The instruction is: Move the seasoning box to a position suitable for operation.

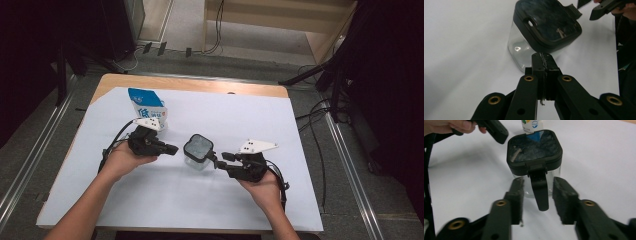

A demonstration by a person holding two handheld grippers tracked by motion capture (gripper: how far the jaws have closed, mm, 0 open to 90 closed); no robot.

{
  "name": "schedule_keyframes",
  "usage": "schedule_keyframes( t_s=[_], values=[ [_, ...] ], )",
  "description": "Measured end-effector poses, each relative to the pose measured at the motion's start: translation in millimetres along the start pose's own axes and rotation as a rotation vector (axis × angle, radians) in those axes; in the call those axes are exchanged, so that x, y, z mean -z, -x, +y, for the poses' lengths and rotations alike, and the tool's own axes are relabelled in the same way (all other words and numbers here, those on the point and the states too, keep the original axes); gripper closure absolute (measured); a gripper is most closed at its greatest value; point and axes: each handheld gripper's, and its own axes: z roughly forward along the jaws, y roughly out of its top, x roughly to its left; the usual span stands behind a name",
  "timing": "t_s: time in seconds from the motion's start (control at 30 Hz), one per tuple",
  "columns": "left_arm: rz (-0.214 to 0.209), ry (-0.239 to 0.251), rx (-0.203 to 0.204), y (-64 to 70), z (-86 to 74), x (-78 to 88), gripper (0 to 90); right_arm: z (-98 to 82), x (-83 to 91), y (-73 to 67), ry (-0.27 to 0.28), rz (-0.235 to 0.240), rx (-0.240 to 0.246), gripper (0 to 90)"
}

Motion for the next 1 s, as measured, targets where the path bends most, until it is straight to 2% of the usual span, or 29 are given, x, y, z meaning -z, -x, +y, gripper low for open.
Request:
schedule_keyframes(
  t_s=[0.03,0.07,0.1,0.2,0.27,0.33,0.37,0.57,0.73,0.8,0.87,1.0],
  values=[
    [0.008,0.051,0.019,-1.0,3.7,-1.1,90.0,-2.9,-2.2,0.4,-0.018,0.007,-0.020,74.5],
    [0.013,0.059,0.021,-0.8,4.4,-1.6,90.0,-4.0,-4.2,0.7,-0.036,0.000,-0.029,76.5],
    [0.012,0.062,0.016,-0.8,4.0,-2.3,90.0,-5.3,-6.1,1.4,-0.047,0.014,-0.035,79.6],
    [-0.003,0.032,0.007,0.4,0.7,-6.2,90.0,-9.4,-11.5,0.7,-0.075,0.038,-0.047,86.8],
    [0.003,0.021,-0.010,1.7,-1.3,-7.2,90.0,-11.1,-16.0,-1.6,-0.088,0.048,-0.030,88.8],
    [-0.004,0.016,-0.019,3.1,-2.3,-8.3,90.0,-11.7,-21.0,-4.2,-0.101,0.052,-0.017,89.6],
    [0.006,0.015,-0.027,3.8,-2.4,-8.8,90.0,-11.7,-23.7,-5.1,-0.107,0.055,-0.013,89.6],
    [-0.009,0.010,-0.015,3.6,-3.6,-9.8,90.0,-11.1,-33.9,-3.5,-0.122,0.061,-0.007,90.0],
    [-0.007,-0.002,-0.026,8.5,-5.6,-10.8,90.0,-10.8,-36.0,-0.5,-0.123,0.056,-0.005,90.0],
    [-0.020,-0.006,-0.012,9.5,-8.7,-11.4,90.0,-10.2,-35.7,1.2,-0.121,0.053,-0.003,90.0],
    [-0.014,-0.014,-0.015,9.9,-10.0,-12.2,90.0,-9.4,-34.9,3.2,-0.114,0.051,-0.009,90.0],
    [-0.027,-0.028,-0.018,13.5,-12.0,-19.4,90.0,-8.1,-34.8,7.1,-0.105,0.044,-0.011,90.0]
  ],
)
